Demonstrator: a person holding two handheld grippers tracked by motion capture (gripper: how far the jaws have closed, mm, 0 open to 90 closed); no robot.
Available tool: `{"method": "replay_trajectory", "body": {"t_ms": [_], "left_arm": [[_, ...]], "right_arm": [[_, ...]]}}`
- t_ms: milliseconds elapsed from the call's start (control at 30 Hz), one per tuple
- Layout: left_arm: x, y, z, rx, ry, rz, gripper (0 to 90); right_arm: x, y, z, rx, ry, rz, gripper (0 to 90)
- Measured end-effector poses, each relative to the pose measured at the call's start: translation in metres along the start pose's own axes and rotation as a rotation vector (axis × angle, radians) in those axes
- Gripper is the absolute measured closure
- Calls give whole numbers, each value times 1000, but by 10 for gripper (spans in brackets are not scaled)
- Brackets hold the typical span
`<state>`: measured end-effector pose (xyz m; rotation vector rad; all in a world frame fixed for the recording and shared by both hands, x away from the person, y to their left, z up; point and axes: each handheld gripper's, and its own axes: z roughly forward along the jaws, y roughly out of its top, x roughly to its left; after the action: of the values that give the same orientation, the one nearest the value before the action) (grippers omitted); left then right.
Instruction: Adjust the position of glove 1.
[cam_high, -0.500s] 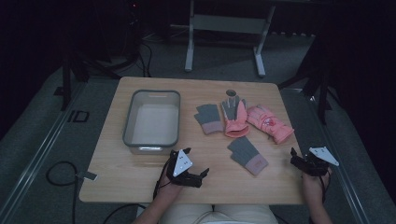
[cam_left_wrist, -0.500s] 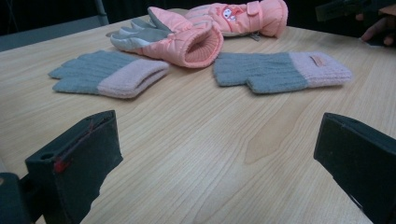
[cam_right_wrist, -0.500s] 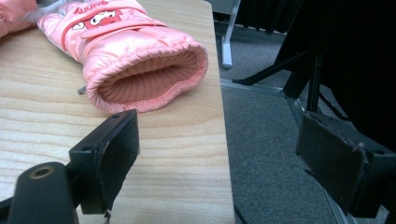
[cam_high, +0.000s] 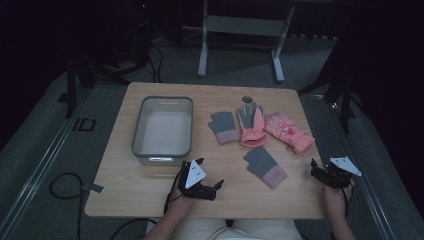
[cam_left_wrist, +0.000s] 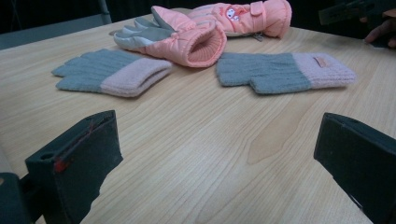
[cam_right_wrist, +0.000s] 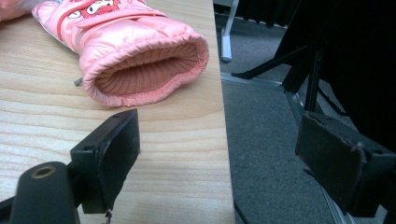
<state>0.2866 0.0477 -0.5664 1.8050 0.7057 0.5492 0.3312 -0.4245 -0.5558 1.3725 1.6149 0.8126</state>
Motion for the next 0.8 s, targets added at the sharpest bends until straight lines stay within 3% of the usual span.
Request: {"method": "replay_trajectory", "body": {"t_ms": [167, 433, 500, 667, 733, 800], "left_arm": [[-1, 0, 0, -1, -2, 8, 0], [0, 0, 0, 4, -5, -2, 0], [1, 0, 0, 5, -10, -5, 0], [0, 0, 0, 3, -6, 5, 0], [0, 0, 0, 3, -7, 2, 0], [1, 0, 0, 4, -12, -2, 0]], "right_arm": [[-2, 0, 0, 3, 41, -1, 136], [1, 0, 1, 19, 29, -17, 136], [0, 0, 1, 27, 53, -4, 136], [0, 0, 1, 34, 51, 7, 135], [-1, 0, 0, 39, 77, 21, 135], [-3, 0, -1, 48, 121, 75, 135]]}}
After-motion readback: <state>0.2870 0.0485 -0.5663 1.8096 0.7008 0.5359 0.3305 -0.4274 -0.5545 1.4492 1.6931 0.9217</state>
